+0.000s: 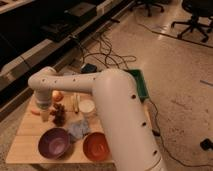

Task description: Place pepper in table surface

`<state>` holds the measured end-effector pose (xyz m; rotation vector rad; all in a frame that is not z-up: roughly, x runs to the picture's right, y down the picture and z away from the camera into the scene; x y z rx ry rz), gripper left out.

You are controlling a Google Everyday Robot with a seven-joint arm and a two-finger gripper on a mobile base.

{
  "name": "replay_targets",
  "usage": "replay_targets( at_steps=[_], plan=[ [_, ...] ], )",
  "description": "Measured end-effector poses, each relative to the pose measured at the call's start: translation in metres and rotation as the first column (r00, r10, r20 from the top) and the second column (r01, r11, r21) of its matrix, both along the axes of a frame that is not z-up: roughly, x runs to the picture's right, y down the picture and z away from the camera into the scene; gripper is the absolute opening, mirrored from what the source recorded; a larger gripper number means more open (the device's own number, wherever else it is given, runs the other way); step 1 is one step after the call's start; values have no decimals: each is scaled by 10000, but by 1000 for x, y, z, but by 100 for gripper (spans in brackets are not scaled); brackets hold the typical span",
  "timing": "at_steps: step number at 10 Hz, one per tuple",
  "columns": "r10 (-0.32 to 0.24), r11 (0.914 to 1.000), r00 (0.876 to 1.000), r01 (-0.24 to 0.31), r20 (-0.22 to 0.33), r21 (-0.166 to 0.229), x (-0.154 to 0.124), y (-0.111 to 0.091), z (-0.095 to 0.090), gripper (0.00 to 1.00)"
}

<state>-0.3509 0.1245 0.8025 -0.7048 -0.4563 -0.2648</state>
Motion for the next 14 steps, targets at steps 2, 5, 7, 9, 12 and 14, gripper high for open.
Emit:
replay_targets(
  at_steps=[2, 5, 7, 9, 12, 14],
  plan=[
    [-24, 10000, 10000, 24, 23, -2, -2, 1, -1, 65],
    [104, 9999, 9999, -104, 48, 80, 1, -1, 0, 65],
    [331, 9992, 9994, -330, -40, 243, 11, -12, 9, 65],
    [432, 9983, 9990, -428, -79, 400, 20, -24, 22, 65],
    [284, 9989, 9996, -282, -30, 387, 14, -23, 41, 65],
    [176, 9992, 9998, -177, 20, 358, 7, -24, 52, 65]
  ],
)
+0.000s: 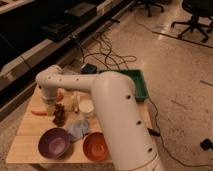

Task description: Place pepper in table surface

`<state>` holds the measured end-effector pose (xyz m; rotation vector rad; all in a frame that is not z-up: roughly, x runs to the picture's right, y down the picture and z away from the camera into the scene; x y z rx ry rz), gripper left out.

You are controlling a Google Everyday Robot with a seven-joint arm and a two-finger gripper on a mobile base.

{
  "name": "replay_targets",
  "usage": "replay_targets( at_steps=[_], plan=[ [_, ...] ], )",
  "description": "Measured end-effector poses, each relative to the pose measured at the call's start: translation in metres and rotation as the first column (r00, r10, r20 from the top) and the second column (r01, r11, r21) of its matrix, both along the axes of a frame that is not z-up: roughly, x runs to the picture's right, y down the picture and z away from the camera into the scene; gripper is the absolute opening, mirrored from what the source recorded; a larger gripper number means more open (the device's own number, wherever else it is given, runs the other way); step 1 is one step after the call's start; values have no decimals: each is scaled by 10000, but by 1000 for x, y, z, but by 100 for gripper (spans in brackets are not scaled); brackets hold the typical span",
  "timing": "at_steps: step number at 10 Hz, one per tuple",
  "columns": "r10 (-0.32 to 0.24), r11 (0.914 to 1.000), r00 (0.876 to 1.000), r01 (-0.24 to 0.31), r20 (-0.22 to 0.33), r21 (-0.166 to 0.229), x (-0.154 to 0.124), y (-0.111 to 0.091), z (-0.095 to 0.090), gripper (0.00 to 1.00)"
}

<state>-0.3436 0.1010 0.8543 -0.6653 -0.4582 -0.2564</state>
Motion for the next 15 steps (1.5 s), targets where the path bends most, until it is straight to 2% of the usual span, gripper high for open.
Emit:
replay_targets(
  at_steps=[3, 7, 12, 15],
  plan=[
    [-59, 10000, 9999, 59, 92, -11, -6, -2, 12, 65],
    [-361, 9993, 9990, 360, 271, 34, -29, 1, 26, 65],
    [-201, 9998, 9978, 202, 636, -11, -45, 1, 31, 65],
    [-80, 9998, 9958, 96, 907, -178, -54, 4, 42, 65]
  ],
)
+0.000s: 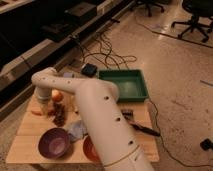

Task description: Place pepper in table surface

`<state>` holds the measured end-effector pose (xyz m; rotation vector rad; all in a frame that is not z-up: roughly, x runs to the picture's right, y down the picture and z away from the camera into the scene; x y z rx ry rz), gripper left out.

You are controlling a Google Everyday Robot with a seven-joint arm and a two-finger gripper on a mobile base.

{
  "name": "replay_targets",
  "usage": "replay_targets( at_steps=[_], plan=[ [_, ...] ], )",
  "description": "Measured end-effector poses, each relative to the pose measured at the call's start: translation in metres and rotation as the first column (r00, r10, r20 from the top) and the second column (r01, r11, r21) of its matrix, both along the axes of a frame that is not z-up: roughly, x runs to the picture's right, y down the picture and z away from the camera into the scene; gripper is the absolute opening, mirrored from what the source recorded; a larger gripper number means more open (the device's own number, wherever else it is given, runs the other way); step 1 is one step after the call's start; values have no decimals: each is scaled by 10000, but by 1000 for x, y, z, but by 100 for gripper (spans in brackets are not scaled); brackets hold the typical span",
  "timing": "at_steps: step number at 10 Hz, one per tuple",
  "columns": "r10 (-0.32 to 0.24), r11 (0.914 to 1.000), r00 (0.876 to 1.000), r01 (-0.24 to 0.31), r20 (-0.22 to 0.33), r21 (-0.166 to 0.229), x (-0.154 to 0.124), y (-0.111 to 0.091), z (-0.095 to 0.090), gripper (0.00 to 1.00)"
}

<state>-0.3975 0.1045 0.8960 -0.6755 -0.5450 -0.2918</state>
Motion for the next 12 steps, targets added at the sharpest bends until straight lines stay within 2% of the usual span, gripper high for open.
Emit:
replay_targets(
  at_steps=[4, 6, 8, 10, 12],
  plan=[
    [-20, 9995, 9997, 27, 250, -312, -10, -4, 25, 64],
    [13, 9989, 9992, 5, 392, -466, -13, -11, 41, 44],
    [87, 9991, 9986, -65, 521, -421, -13, -19, 51, 26],
    [4, 9990, 9988, 17, 480, -436, -11, -19, 49, 7],
    [-11, 9991, 9990, 31, 458, -433, -9, -19, 49, 0]
  ],
)
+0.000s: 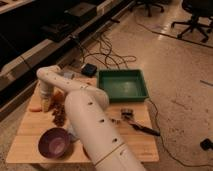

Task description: Place pepper in table surface

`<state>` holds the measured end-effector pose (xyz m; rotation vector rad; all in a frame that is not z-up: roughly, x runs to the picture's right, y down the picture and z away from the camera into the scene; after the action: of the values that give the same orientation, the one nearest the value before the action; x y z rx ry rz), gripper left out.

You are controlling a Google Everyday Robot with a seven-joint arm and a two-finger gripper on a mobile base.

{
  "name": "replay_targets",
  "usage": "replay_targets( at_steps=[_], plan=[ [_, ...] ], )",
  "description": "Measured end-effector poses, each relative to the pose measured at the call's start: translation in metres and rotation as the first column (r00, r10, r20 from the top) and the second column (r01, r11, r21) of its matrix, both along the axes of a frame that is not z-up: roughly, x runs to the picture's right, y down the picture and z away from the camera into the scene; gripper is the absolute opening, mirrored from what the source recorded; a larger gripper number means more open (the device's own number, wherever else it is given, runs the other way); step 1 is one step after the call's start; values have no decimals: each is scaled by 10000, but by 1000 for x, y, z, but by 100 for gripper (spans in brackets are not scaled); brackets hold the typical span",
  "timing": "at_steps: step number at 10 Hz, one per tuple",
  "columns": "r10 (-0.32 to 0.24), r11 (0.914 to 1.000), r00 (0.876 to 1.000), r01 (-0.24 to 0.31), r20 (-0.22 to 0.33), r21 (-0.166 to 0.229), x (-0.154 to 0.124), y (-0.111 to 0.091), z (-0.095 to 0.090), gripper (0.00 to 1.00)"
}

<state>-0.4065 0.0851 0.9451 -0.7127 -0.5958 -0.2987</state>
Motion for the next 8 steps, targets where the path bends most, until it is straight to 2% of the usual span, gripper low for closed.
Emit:
replay_targets(
  at_steps=[8],
  plan=[
    [2, 10000, 10000, -2, -19, 20, 3, 1, -1, 0]
  ],
)
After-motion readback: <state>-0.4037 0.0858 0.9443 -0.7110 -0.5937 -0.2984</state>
